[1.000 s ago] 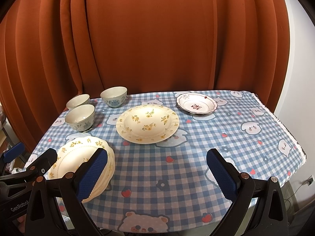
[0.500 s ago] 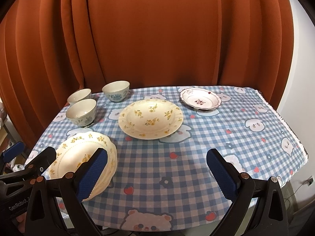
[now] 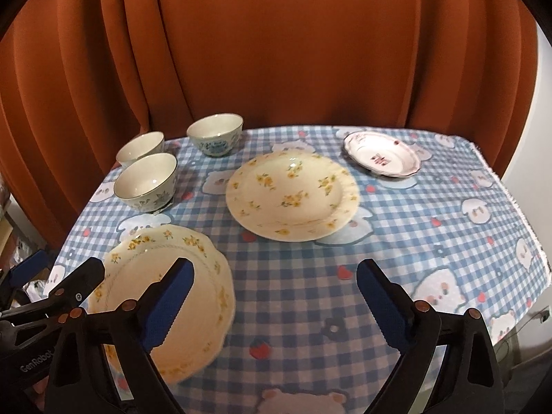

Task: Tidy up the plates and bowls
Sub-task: 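Grasp the rim of the top yellow-flower plate with both grippers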

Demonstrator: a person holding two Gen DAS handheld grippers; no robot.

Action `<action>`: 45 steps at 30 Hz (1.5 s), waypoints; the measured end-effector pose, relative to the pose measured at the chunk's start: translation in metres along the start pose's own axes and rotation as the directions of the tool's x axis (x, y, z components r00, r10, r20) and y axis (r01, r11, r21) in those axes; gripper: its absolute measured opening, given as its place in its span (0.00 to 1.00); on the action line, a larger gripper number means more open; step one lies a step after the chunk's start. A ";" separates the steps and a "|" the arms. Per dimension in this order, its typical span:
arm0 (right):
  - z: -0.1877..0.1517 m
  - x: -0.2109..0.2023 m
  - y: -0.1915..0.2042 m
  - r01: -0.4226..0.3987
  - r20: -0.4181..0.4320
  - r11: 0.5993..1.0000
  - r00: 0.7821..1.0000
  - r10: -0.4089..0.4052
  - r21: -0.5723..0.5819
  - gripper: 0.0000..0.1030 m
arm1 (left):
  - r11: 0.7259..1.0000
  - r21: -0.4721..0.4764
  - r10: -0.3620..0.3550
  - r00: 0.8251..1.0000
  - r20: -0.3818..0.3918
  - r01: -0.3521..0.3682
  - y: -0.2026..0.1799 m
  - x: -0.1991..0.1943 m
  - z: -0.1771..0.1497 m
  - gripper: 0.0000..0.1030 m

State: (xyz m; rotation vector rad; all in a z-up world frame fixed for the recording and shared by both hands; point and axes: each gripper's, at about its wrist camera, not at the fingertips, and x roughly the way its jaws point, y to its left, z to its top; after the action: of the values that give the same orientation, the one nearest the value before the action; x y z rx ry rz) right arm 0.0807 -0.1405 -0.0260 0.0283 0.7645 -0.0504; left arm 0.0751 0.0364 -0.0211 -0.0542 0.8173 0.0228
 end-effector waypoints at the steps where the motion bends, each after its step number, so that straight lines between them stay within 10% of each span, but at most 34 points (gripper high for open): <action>1: 0.002 0.007 0.005 -0.001 -0.020 1.000 1.000 0.001 0.000 0.93 | 1.000 -0.002 -0.001 1.000 -0.017 0.001 0.004 0.006 0.002 0.94; 19: -0.019 0.110 0.053 -0.014 -0.305 1.000 0.952 0.018 0.017 0.79 | 1.000 -0.008 -0.023 0.950 -0.311 0.022 0.039 0.099 -0.017 0.82; 45: -0.027 0.140 0.070 0.012 -0.436 0.999 0.900 0.004 0.034 0.63 | 0.992 0.021 -0.106 0.904 -0.414 0.126 0.041 0.134 -0.022 0.76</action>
State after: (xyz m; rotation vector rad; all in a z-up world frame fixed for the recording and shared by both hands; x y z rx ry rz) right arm 0.1663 -0.0745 -0.1421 0.0737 1.2142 -0.0627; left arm 0.1496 0.0763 -0.1355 -0.0638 1.2372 -0.1252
